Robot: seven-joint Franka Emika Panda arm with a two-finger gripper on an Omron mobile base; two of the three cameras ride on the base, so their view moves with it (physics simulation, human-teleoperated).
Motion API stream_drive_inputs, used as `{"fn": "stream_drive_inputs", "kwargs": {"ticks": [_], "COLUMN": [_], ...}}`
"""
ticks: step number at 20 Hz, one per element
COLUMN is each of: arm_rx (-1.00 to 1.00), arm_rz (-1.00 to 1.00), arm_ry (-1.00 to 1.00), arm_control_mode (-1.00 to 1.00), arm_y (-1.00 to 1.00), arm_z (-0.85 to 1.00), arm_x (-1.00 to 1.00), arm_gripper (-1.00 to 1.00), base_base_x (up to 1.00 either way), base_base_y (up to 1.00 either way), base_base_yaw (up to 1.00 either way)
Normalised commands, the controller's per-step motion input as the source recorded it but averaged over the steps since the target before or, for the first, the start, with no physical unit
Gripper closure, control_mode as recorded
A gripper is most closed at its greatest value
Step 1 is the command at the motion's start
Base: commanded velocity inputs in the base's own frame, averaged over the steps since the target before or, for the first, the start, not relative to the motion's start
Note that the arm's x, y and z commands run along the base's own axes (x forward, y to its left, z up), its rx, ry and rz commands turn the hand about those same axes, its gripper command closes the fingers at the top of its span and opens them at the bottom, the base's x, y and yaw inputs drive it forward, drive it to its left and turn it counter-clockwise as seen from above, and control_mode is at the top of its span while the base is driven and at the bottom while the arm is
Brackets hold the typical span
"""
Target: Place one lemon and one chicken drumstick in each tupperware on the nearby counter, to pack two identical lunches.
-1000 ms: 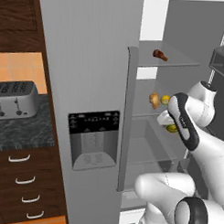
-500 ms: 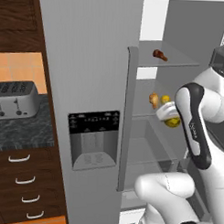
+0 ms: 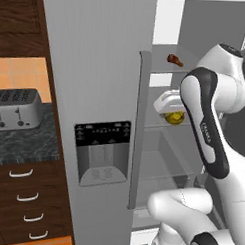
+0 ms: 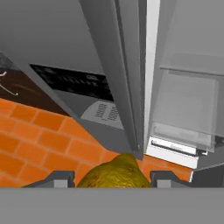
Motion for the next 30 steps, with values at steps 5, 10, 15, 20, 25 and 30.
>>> {"fn": "stream_drive_inputs", "kwargs": {"ticks": [5,10,15,20,25,30], "arm_rx": [0.00,0.00,0.00,0.00,0.00,0.00], "arm_rz": [0.00,0.00,0.00,0.00,0.00,0.00], "arm_ry": [0.00,0.00,0.00,0.00,0.00,0.00], "arm_control_mode": [1.00,1.00,1.00,1.00,1.00,1.00], "arm_y": [0.00,0.00,0.00,0.00,0.00,0.00], "arm_z": [0.00,0.00,0.00,0.00,0.00,0.00], "arm_x": [0.00,0.00,0.00,0.00,0.00,0.00], "arm_gripper": [1.00,1.00,1.00,1.00,1.00,1.00], "base_base_x": [-0.29,-0.42,-0.10,0.00,0.01,0.21], "base_base_y": [0.41,1.00,1.00,1.00,1.00,1.00], "base_base_yaw": [-0.04,-0.17,-0.15,-0.12,-0.06,-0.02]}}
